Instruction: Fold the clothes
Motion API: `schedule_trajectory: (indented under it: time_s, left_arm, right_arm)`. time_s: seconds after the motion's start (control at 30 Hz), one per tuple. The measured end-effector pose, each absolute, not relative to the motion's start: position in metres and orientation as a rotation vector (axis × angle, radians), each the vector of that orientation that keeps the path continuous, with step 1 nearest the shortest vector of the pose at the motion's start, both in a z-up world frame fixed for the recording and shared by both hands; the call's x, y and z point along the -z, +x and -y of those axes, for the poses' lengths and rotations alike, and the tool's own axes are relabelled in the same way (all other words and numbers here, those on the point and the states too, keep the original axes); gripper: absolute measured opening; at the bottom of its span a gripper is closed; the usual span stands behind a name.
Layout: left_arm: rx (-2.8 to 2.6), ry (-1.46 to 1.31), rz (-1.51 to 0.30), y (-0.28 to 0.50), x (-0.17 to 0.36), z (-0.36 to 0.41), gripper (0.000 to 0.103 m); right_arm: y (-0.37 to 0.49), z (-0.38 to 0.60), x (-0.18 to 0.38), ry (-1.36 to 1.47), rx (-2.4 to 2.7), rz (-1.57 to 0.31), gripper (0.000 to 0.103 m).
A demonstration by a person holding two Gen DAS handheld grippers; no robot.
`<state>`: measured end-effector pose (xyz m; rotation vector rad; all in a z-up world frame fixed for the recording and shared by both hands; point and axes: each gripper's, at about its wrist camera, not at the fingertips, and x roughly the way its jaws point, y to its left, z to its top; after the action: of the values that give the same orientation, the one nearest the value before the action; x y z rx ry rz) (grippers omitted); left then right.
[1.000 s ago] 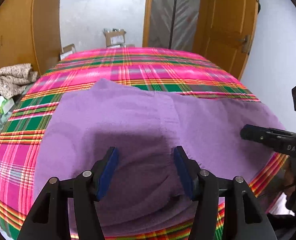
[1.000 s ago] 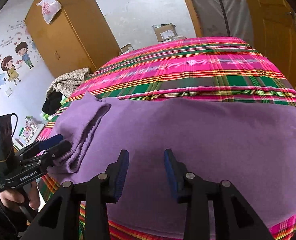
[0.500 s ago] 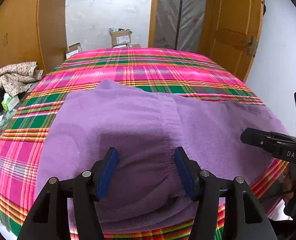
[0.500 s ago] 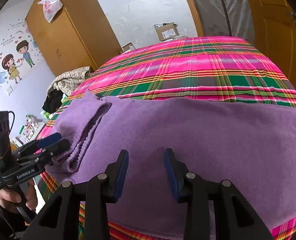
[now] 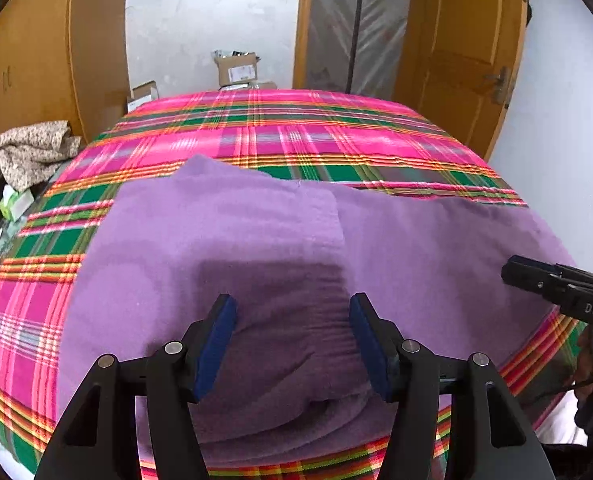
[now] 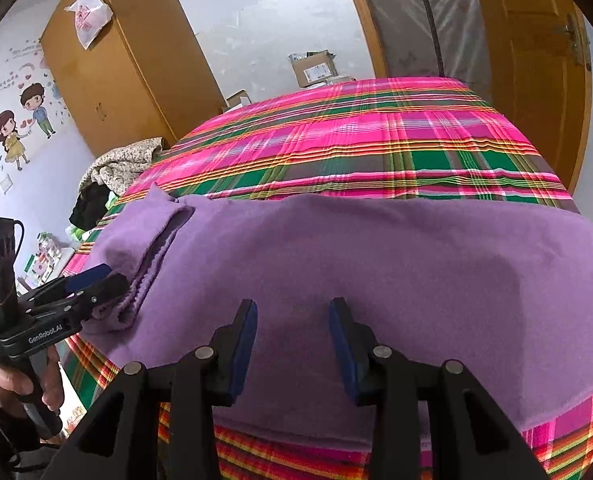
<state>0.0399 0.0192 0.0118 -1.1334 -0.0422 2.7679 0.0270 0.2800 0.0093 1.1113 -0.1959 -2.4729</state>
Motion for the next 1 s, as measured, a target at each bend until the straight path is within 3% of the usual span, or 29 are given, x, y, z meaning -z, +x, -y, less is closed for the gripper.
schedule_trajectory:
  time_s: [0.47, 1.0]
  left_arm:
    - [-2.749, -1.117, 0.063, 0.035, -0.010, -0.023, 0.061]
    - [-2.749, -1.102, 0.041, 0.036, -0.006, -0.024, 0.063]
  right_arm:
    - [0.028, -0.306, -0.009, 1.117, 2.534, 0.199, 0.038]
    - [0.039, -0.386, -0.012, 1.128, 2.718, 0.366, 0.039]
